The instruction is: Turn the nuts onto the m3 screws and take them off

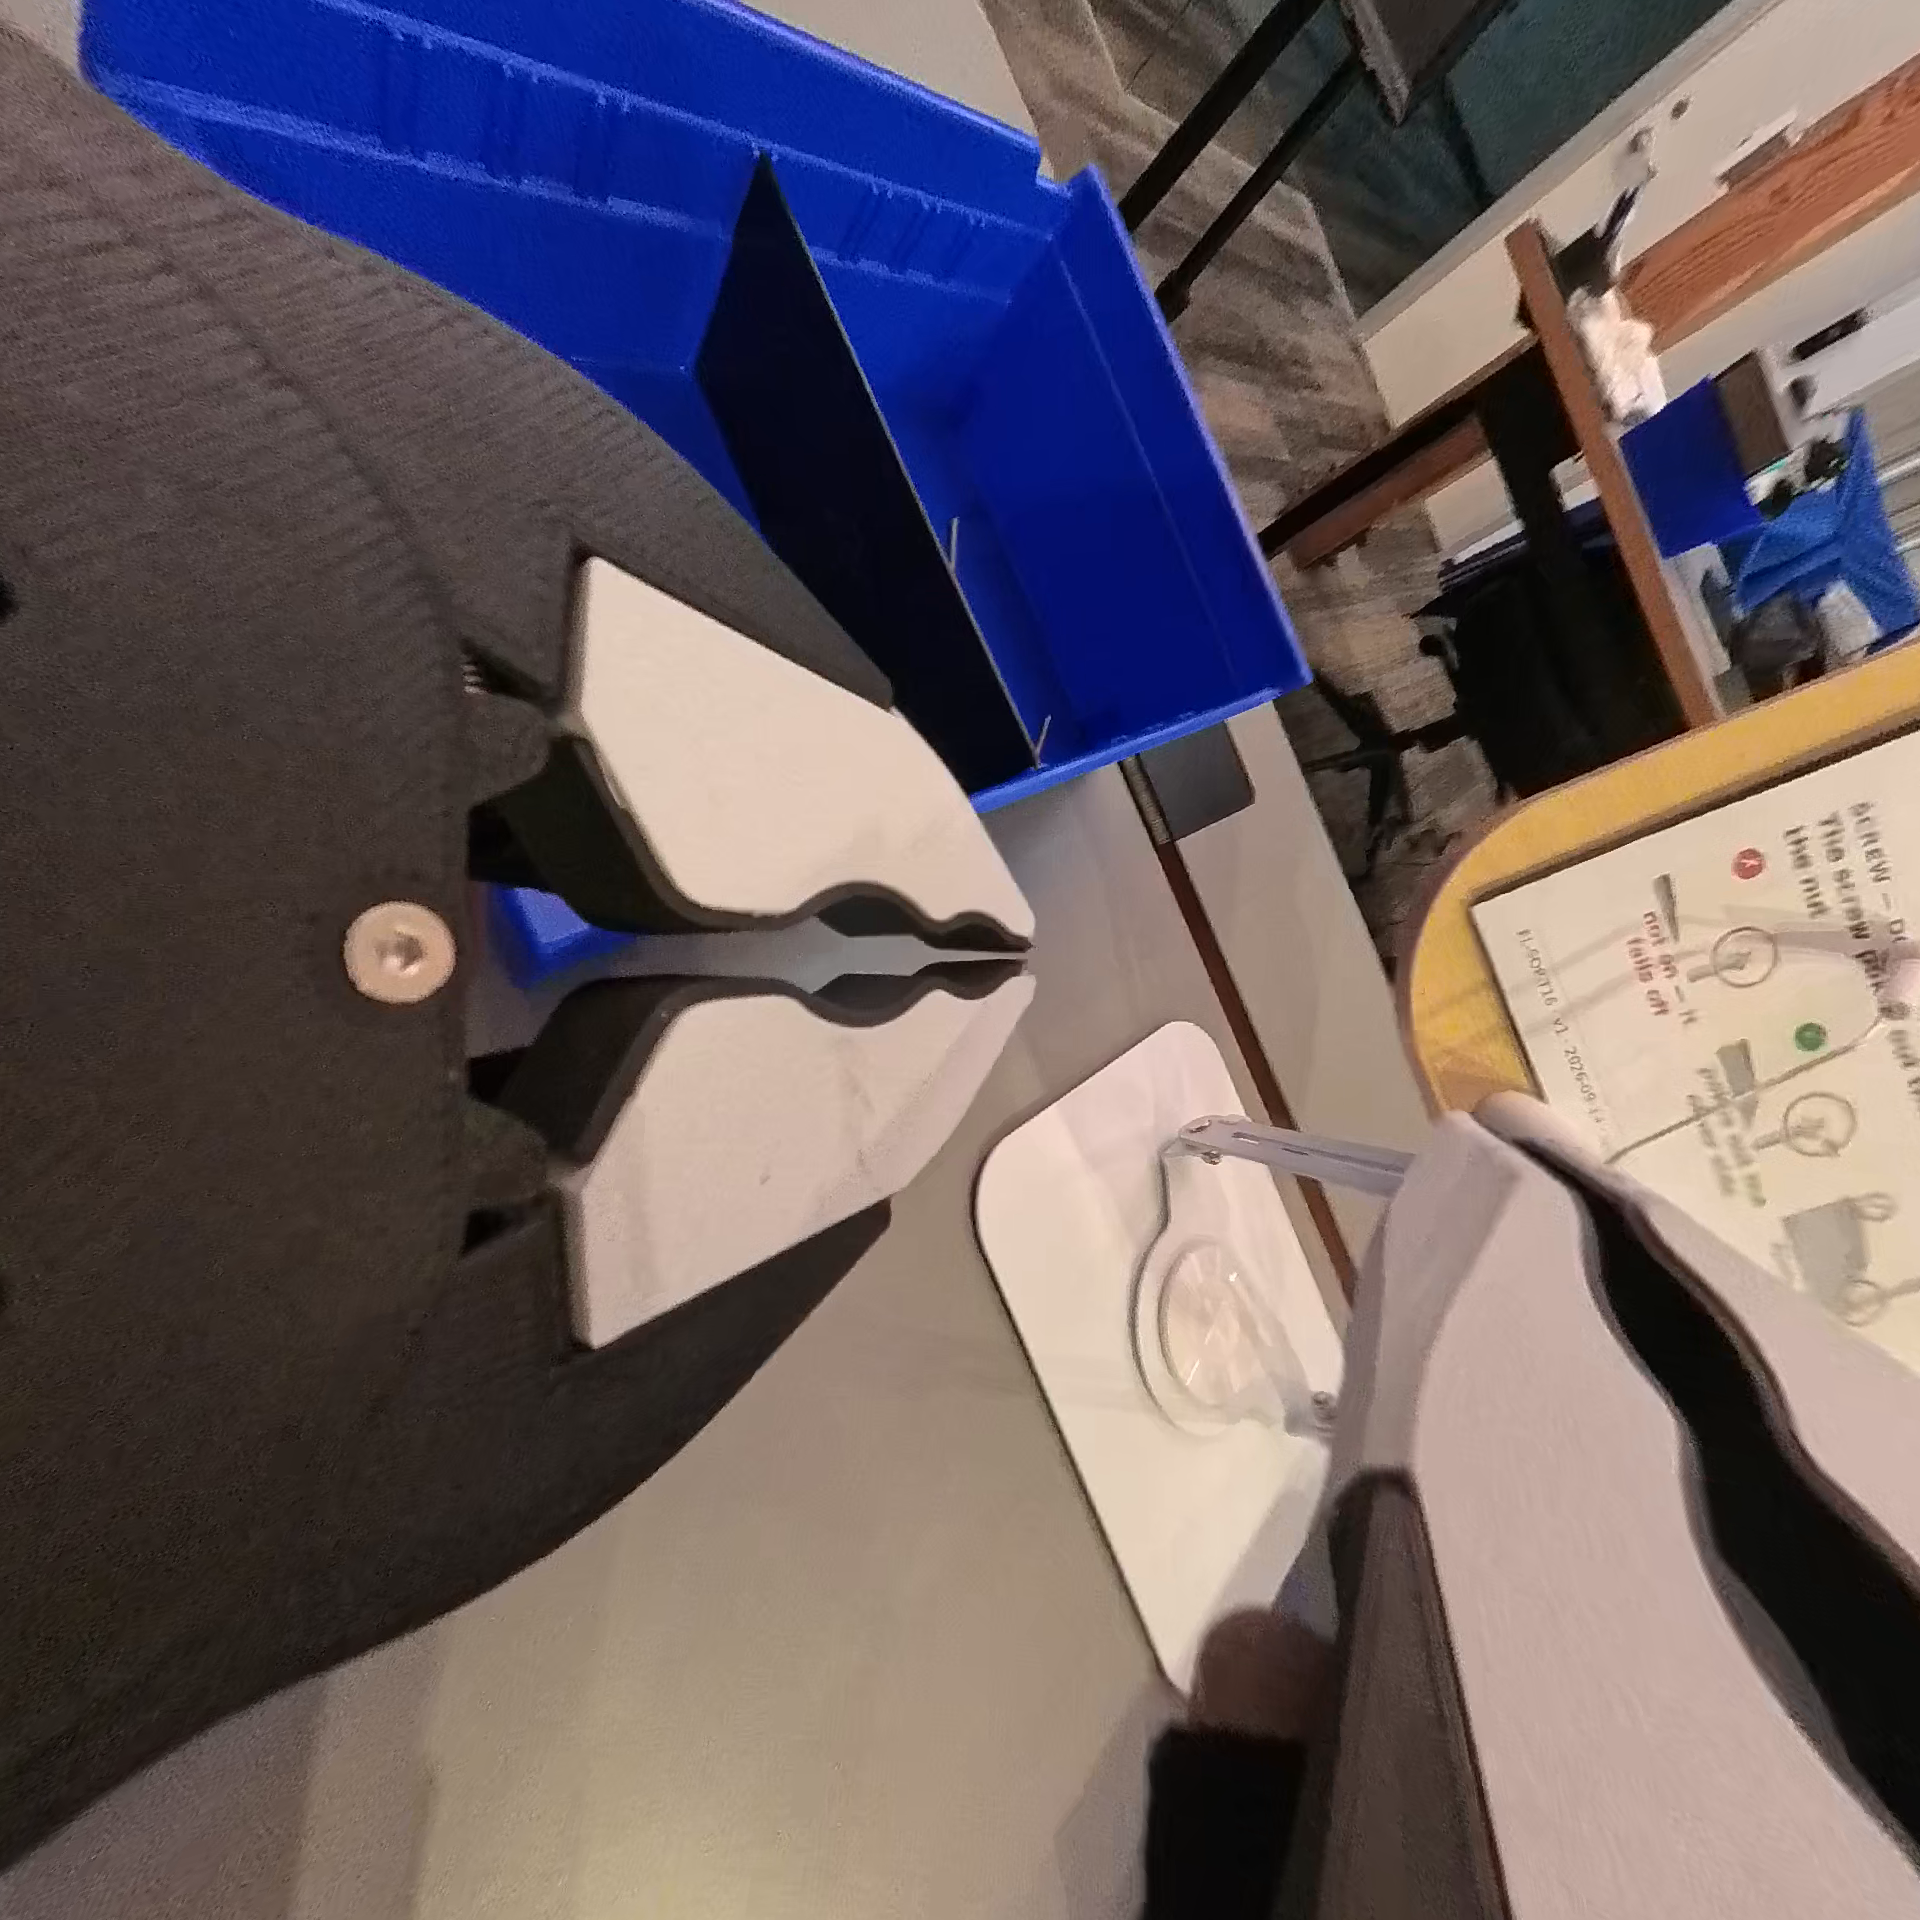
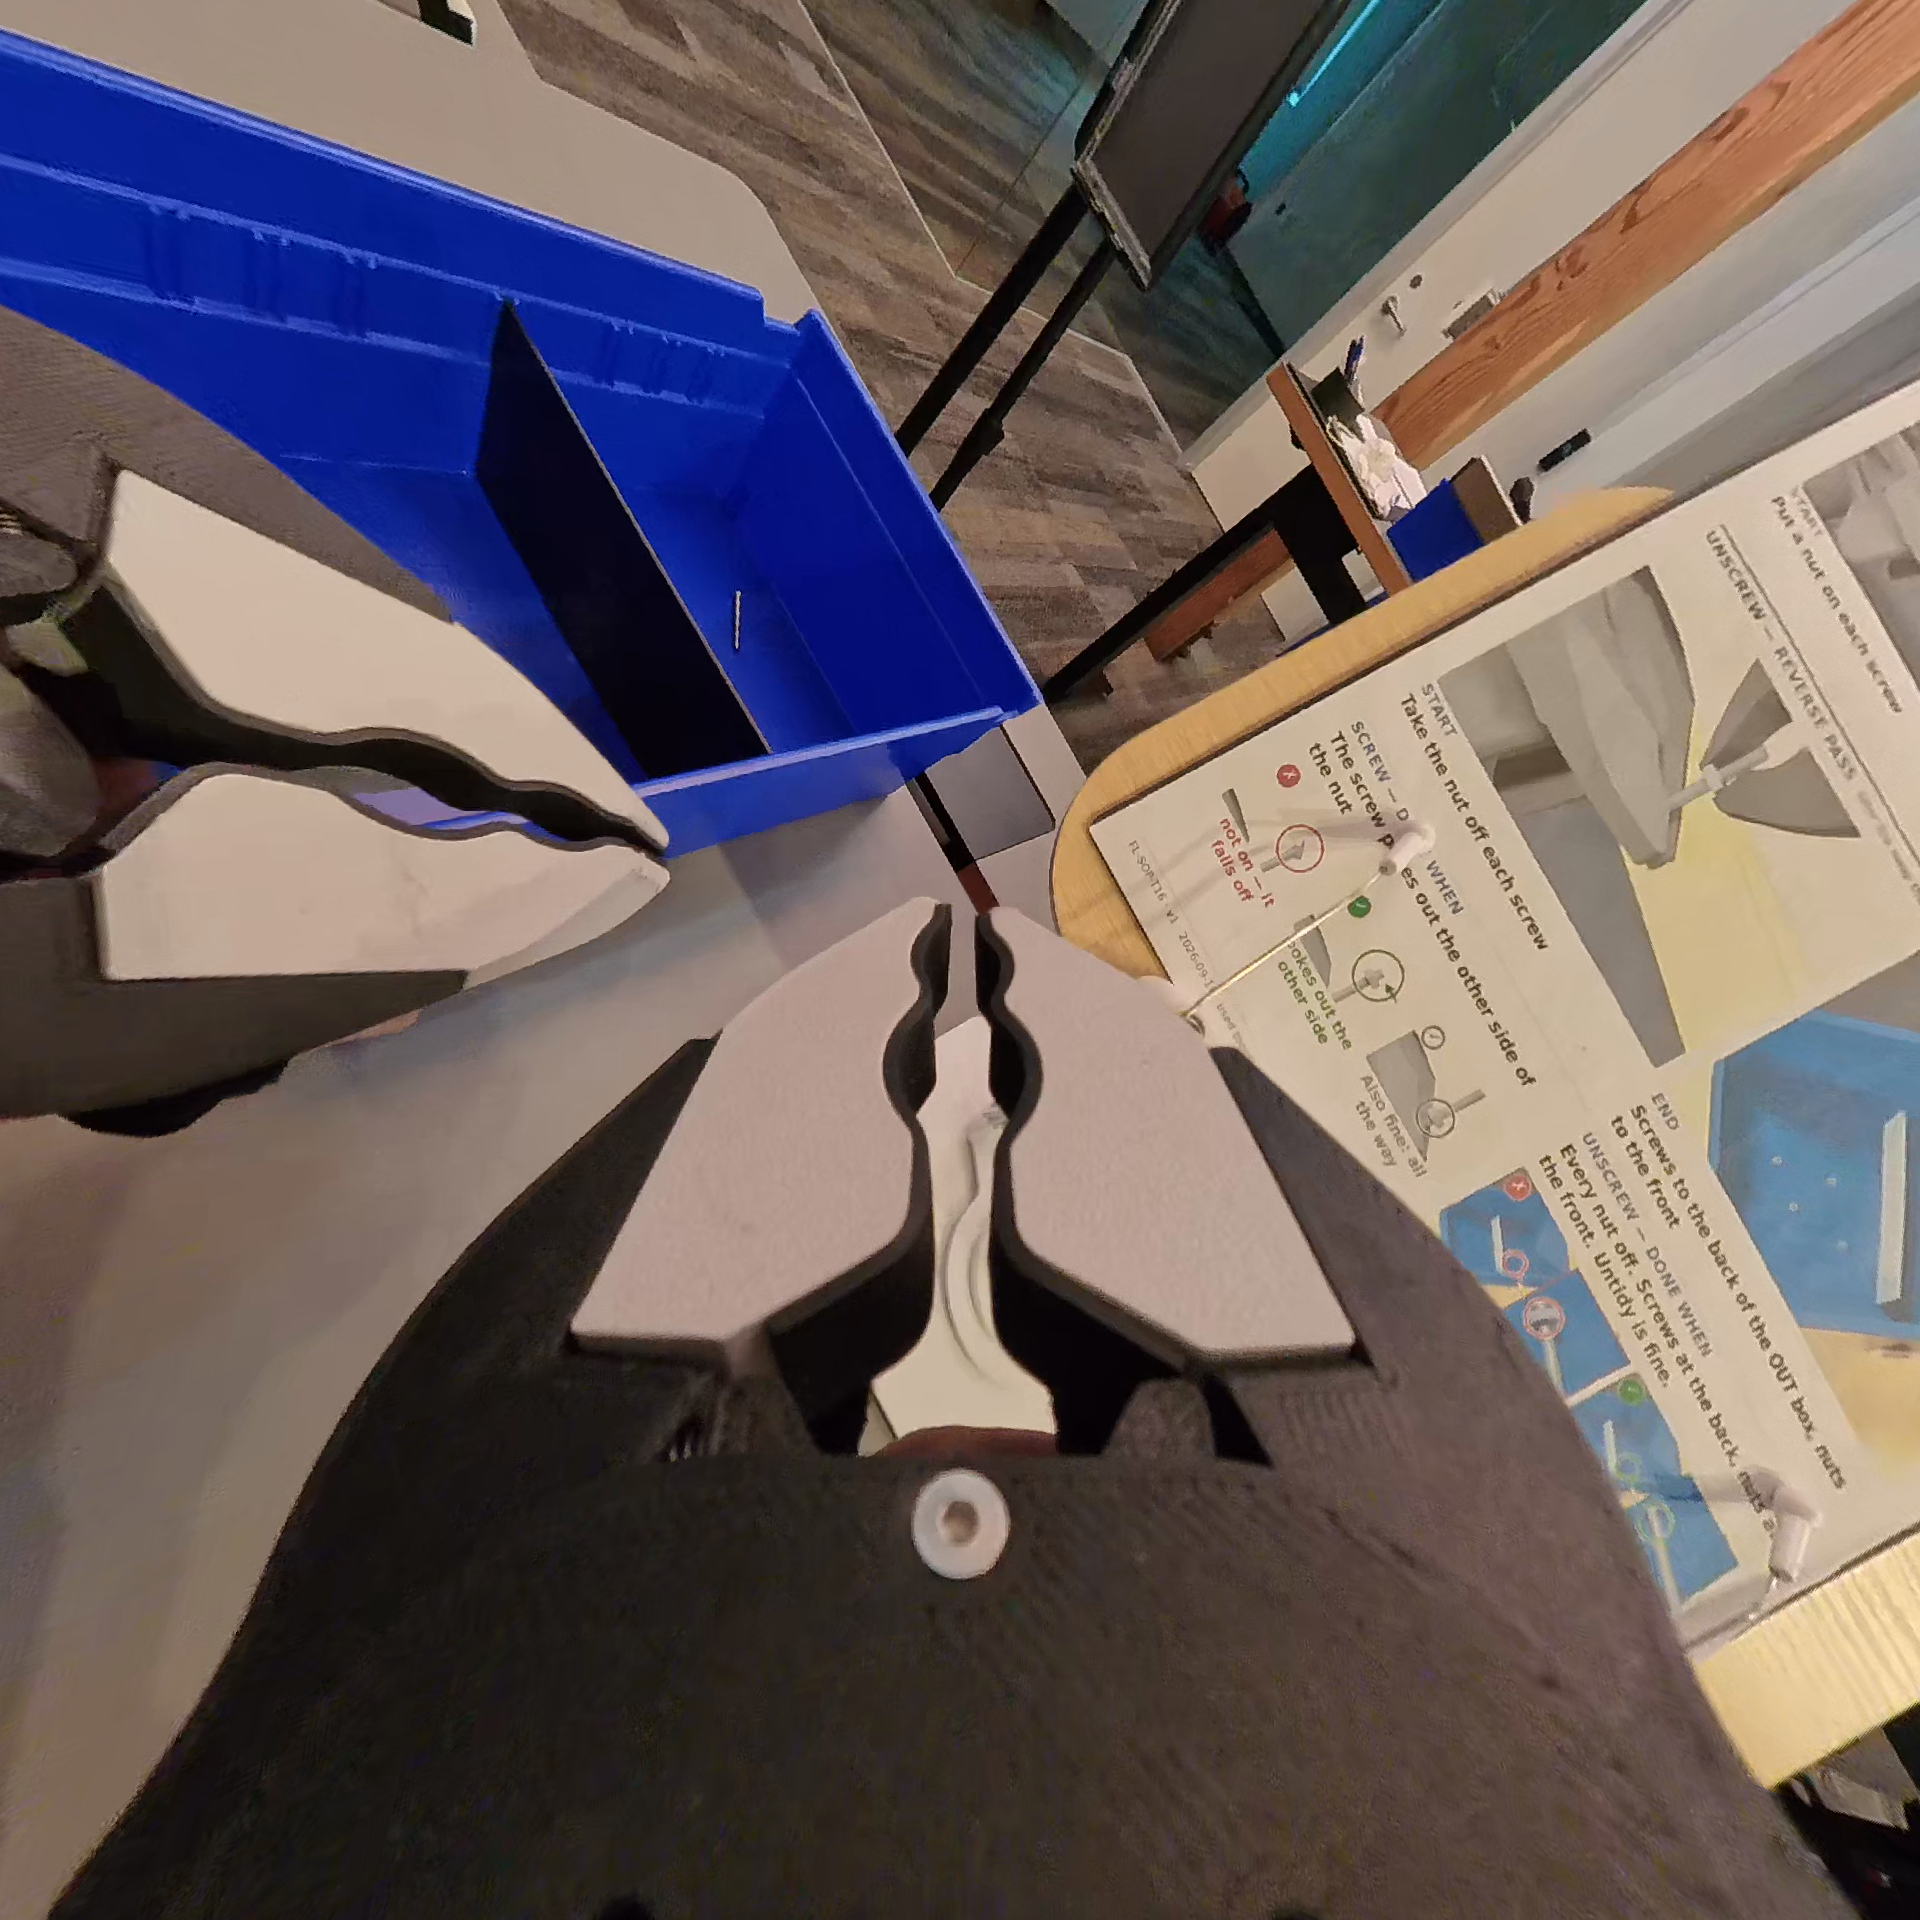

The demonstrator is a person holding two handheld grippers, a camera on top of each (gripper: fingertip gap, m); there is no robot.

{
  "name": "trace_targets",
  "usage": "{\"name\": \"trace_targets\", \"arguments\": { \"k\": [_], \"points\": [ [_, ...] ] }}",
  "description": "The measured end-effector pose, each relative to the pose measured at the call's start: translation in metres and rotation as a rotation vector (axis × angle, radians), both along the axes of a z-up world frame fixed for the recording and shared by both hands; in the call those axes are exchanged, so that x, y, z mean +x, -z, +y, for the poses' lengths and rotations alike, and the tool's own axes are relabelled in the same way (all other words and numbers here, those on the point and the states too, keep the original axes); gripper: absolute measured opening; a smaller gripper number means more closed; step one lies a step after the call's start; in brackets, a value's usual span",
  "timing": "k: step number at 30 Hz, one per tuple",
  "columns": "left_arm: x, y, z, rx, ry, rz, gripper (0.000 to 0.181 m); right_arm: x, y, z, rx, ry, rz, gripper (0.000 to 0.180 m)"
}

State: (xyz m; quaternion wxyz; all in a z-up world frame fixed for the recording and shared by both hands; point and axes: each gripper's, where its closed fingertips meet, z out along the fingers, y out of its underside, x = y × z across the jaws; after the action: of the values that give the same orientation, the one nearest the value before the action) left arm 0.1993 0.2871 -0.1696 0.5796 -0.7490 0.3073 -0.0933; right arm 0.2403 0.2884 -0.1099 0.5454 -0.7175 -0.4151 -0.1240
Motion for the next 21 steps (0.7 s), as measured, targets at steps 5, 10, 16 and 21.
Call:
{"name": "trace_targets", "arguments": {
  "k": [5,10,16,21],
  "points": [
    [-0.001,-0.002,-0.003,0.089,-0.031,-0.043,0.000,-0.002,0.004,0.002,0.012,-0.043,-0.044,0.005],
    [-0.001,-0.002,-0.002,0.141,-0.061,-0.101,0.000,0.009,0.002,0.008,0.023,-0.041,-0.050,0.005],
    [0.004,-0.009,-0.006,0.182,-0.049,-0.124,0.000,0.016,0.002,0.013,0.021,-0.035,-0.047,0.006],
    [0.007,0.001,-0.005,0.153,-0.043,-0.095,0.000,0.016,0.005,0.014,0.015,-0.036,-0.054,0.006]
  ]
}}
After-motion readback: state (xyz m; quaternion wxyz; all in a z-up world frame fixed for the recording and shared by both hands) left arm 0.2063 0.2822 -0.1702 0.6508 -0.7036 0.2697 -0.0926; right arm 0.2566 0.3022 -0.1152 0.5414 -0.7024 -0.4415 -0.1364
